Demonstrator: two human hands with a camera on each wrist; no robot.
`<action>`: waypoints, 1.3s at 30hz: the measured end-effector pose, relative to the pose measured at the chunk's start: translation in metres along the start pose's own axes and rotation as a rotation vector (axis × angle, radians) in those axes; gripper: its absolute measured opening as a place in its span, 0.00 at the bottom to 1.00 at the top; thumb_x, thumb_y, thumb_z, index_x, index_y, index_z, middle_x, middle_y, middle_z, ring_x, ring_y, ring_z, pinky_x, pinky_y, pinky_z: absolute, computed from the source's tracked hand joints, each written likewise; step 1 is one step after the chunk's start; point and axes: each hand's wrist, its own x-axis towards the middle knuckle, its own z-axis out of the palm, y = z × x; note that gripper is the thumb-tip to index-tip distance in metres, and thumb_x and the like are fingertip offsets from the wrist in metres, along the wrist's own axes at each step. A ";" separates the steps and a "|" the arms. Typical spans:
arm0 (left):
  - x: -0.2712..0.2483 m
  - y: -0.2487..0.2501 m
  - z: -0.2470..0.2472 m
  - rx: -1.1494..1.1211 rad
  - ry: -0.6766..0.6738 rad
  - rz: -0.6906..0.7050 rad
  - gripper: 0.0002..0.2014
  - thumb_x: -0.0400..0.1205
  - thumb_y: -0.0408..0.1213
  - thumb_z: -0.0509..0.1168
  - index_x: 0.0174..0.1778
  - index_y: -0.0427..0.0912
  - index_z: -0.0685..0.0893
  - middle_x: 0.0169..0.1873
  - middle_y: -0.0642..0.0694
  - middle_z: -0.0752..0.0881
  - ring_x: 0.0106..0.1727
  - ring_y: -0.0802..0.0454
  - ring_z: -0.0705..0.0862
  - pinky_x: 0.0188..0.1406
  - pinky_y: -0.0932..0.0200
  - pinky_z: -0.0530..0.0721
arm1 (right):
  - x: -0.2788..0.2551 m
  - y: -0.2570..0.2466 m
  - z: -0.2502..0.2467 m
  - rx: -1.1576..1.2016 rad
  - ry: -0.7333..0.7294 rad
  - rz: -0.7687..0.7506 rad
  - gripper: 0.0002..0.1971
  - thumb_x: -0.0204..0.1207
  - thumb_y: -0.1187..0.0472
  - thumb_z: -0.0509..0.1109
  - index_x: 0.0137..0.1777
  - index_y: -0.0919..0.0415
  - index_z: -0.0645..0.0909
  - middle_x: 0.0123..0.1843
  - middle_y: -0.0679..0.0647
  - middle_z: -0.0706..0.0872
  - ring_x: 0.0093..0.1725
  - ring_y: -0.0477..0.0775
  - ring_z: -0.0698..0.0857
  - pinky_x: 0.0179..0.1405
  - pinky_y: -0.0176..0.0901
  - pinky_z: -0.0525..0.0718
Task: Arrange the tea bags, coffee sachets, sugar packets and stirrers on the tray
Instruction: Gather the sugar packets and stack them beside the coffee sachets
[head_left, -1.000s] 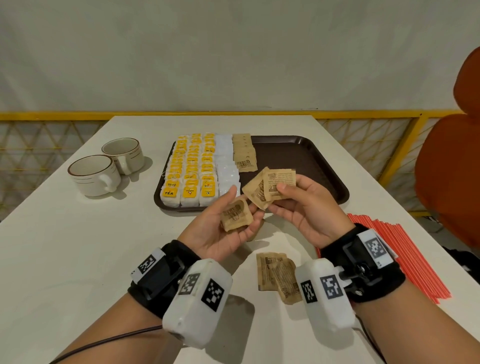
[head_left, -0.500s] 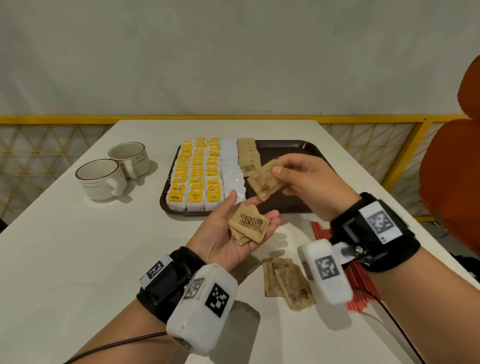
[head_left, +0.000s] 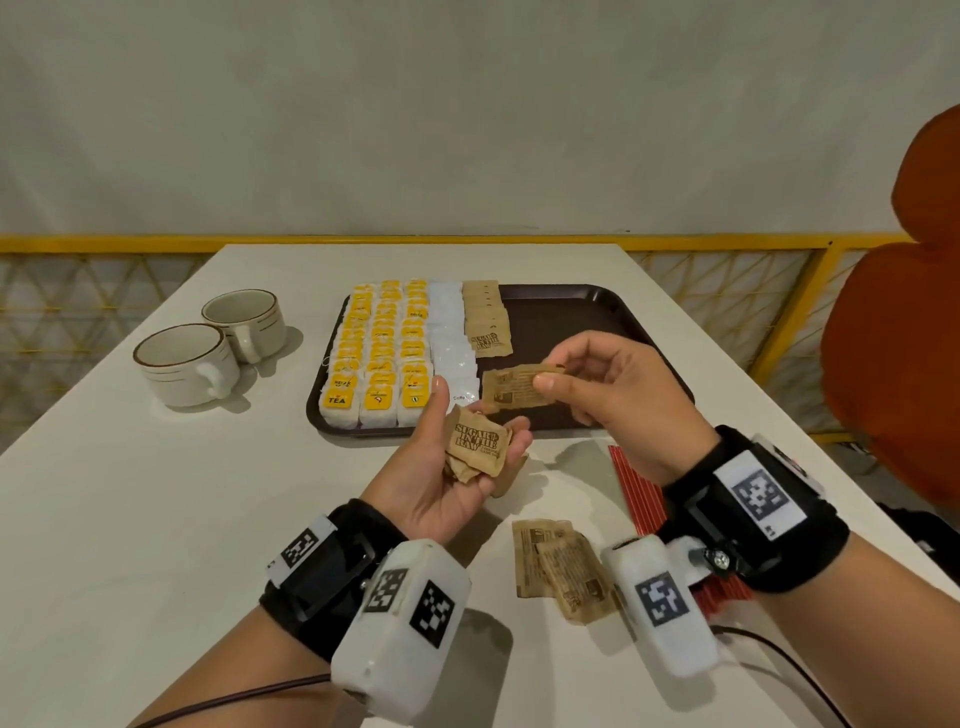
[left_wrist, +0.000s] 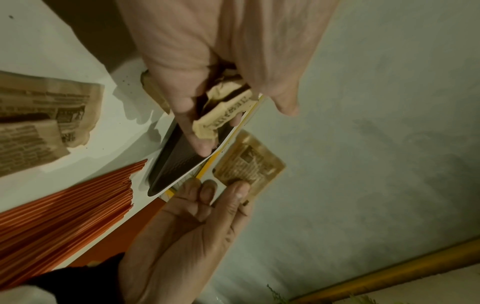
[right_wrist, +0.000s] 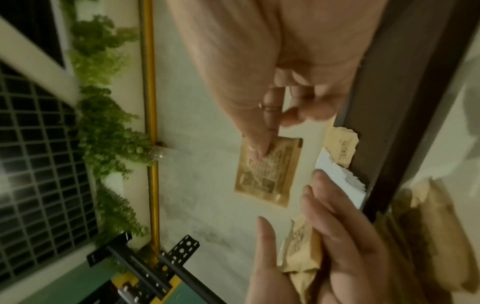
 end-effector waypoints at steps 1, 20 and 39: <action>0.000 0.000 0.000 0.000 0.007 0.000 0.30 0.78 0.58 0.62 0.66 0.37 0.78 0.51 0.27 0.86 0.41 0.37 0.90 0.44 0.46 0.88 | 0.000 -0.001 0.001 0.017 -0.005 -0.011 0.05 0.72 0.72 0.74 0.44 0.64 0.82 0.41 0.59 0.88 0.32 0.46 0.83 0.29 0.33 0.80; -0.005 0.002 0.003 0.043 -0.086 -0.033 0.36 0.80 0.62 0.54 0.45 0.29 0.91 0.49 0.30 0.89 0.41 0.40 0.90 0.43 0.54 0.88 | 0.002 -0.001 0.002 0.031 -0.070 0.121 0.23 0.68 0.80 0.74 0.60 0.61 0.76 0.48 0.65 0.86 0.48 0.62 0.88 0.53 0.51 0.89; -0.007 -0.001 0.004 0.074 -0.088 -0.082 0.38 0.80 0.65 0.49 0.65 0.34 0.80 0.55 0.32 0.87 0.47 0.41 0.90 0.52 0.49 0.85 | 0.006 -0.008 0.022 -0.773 -0.327 0.013 0.34 0.66 0.44 0.79 0.72 0.50 0.74 0.57 0.44 0.85 0.48 0.38 0.82 0.51 0.33 0.81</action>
